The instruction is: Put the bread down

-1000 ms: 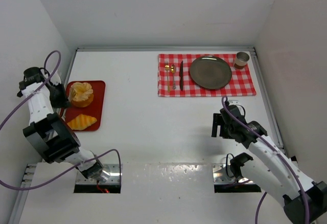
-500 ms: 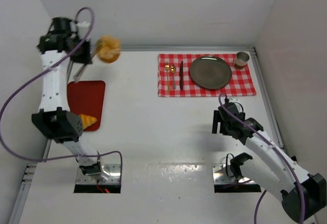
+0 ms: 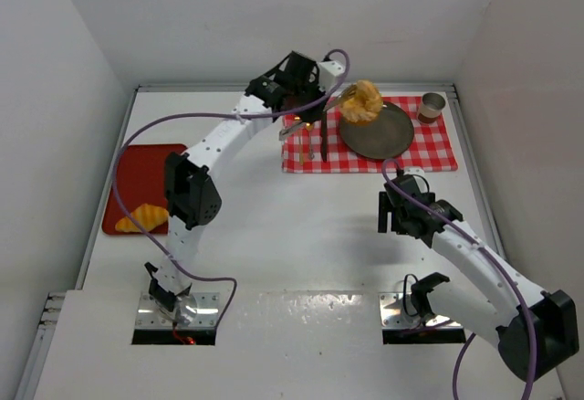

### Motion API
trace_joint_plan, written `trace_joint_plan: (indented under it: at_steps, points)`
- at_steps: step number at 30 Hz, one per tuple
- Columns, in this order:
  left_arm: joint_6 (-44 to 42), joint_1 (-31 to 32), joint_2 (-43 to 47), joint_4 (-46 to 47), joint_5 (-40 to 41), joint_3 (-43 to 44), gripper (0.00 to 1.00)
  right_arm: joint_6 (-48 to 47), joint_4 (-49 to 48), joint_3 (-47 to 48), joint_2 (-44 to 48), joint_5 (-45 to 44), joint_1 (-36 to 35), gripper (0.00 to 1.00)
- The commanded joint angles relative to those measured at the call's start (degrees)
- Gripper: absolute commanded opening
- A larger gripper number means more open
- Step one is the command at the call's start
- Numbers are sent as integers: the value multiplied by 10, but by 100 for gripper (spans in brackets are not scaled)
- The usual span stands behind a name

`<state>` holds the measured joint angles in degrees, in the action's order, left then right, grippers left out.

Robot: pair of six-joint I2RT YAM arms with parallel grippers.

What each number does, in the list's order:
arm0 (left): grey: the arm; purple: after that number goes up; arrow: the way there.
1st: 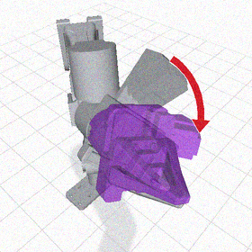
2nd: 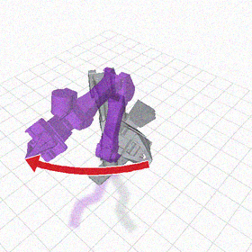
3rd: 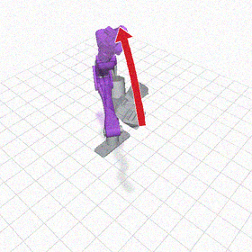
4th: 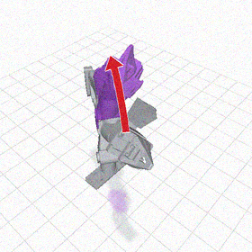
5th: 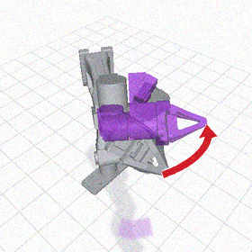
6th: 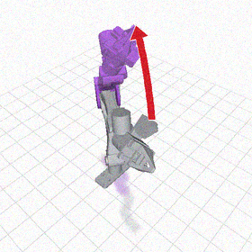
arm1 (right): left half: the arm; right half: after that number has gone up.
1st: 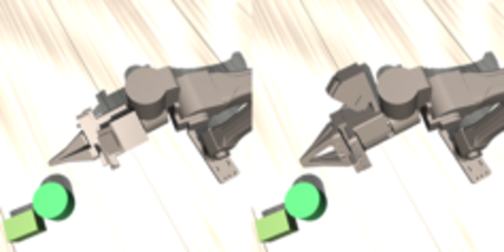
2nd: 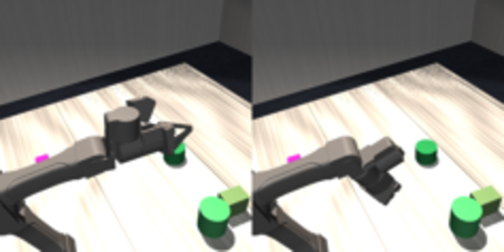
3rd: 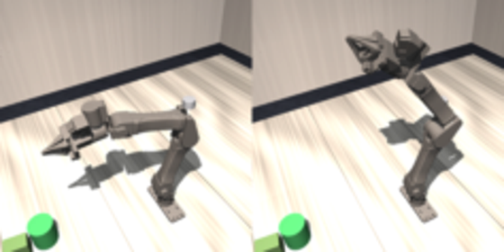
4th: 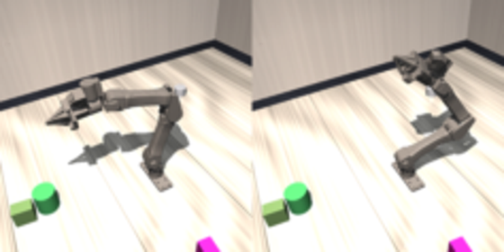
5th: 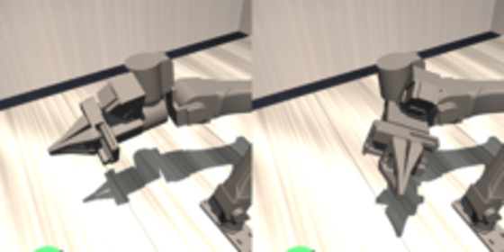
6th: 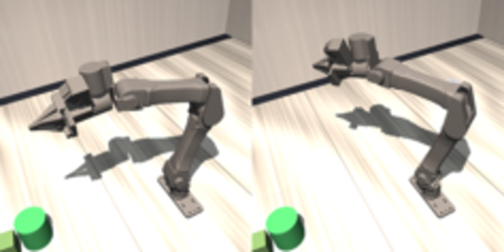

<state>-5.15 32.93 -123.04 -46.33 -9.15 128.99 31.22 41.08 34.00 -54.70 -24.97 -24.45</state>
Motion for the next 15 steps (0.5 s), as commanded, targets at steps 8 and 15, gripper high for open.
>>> trace_joint_plan:
  at_steps: [8,15]
  points:
    - [22,43,-94,198,54,32,0,-5,13,6,11,-32,5,83]
    - [40,49,-150,215,59,37,2,-21,8,27,-20,-24,6,83]
